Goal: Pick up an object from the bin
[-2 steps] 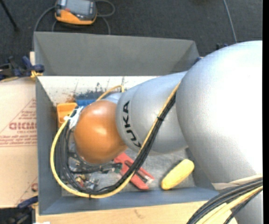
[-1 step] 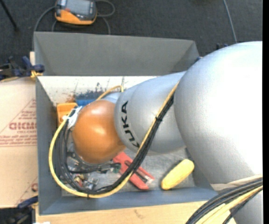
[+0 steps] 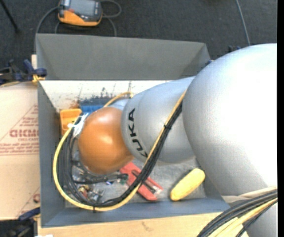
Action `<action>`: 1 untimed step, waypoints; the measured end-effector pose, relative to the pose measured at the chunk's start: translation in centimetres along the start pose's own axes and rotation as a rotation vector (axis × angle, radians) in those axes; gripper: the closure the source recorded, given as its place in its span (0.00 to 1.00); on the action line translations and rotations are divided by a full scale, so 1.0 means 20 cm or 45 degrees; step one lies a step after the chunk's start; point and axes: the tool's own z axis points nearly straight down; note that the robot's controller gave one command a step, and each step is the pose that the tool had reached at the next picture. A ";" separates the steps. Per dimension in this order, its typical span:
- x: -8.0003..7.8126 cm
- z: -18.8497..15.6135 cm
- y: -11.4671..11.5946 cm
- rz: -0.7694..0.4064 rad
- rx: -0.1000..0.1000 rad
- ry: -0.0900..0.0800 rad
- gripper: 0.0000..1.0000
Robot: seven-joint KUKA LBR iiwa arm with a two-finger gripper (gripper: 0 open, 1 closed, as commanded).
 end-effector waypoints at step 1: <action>0.00 0.00 0.00 0.023 0.004 -0.003 1.00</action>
Offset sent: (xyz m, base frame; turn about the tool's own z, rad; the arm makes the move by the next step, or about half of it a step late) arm -0.0087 -0.0104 -0.0064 0.1147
